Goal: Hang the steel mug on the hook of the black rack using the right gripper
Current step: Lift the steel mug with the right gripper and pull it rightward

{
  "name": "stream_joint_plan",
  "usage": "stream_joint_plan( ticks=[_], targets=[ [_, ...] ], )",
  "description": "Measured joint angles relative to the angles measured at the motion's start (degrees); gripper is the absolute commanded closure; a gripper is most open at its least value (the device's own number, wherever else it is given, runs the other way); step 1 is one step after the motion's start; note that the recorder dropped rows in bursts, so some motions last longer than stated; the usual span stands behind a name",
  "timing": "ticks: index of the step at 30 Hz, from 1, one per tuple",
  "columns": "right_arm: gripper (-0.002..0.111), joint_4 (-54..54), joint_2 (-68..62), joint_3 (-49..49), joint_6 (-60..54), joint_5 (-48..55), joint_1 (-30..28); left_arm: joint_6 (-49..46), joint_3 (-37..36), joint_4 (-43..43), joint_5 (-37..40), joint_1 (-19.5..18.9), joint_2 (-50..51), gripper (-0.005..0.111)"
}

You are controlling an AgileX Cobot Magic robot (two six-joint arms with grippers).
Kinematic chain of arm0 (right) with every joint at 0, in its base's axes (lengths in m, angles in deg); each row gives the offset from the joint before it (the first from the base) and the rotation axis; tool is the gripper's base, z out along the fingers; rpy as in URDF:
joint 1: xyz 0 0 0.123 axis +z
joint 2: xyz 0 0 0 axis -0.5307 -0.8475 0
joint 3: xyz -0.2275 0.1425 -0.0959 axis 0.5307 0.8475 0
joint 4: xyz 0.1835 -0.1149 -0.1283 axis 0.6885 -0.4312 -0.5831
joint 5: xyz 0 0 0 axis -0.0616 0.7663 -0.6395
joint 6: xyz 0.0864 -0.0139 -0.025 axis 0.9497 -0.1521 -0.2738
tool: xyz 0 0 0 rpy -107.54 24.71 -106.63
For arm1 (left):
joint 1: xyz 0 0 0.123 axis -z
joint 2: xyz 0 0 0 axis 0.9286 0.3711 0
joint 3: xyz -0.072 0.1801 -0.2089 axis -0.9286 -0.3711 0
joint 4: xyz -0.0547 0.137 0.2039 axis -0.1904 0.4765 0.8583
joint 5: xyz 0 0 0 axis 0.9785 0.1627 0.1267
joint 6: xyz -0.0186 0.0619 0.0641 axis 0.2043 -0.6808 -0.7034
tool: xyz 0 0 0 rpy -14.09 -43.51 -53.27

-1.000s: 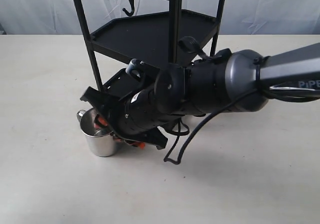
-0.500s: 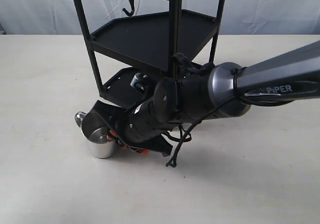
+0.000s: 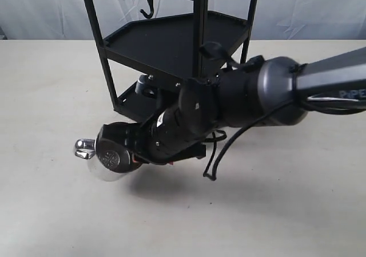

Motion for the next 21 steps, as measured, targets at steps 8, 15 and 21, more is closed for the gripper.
stream_joint_plan(
  ticks=[8,15,21],
  targets=[
    [0.109,-16.2,14.2,3.4,1.2,10.7,-1.6,0.0,0.0,0.0,0.0,0.0,0.0,0.107],
    [0.109,-27.4,34.1,16.6,7.9,15.0,-8.4,0.0,0.0,0.0,0.0,0.0,0.0,0.107],
    [0.109,-59.3,49.0,25.0,37.8,19.1,-15.2,0.0,0.0,0.0,0.0,0.0,0.0,0.107]
  ],
)
